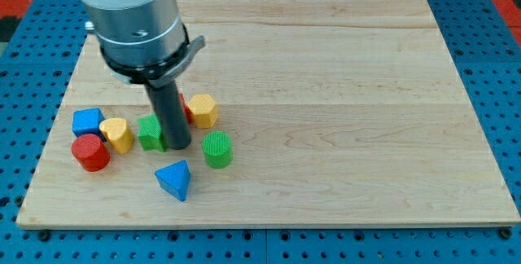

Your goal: Place the green circle red star and the yellow hexagon in a triangle shape

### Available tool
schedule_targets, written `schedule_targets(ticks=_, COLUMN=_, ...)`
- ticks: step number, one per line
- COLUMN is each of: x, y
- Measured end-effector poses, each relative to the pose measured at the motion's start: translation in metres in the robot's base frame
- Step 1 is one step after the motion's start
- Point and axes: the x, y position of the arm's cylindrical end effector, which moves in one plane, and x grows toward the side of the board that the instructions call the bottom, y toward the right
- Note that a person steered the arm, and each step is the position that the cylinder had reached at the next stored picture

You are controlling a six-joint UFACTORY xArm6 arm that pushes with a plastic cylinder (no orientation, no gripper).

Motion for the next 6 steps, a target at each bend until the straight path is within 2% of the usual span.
schedule_targets(ticks=1, x=0.0, y=0.064)
schedule_targets(ticks=2, x=0.002, y=0.036)
schedule_targets(ticks=4, x=0.023, y=0.074)
schedule_targets(ticks=5, x=0.002, y=0.049)
schedule_targets(ticks=6, x=-0.064, y=0.028)
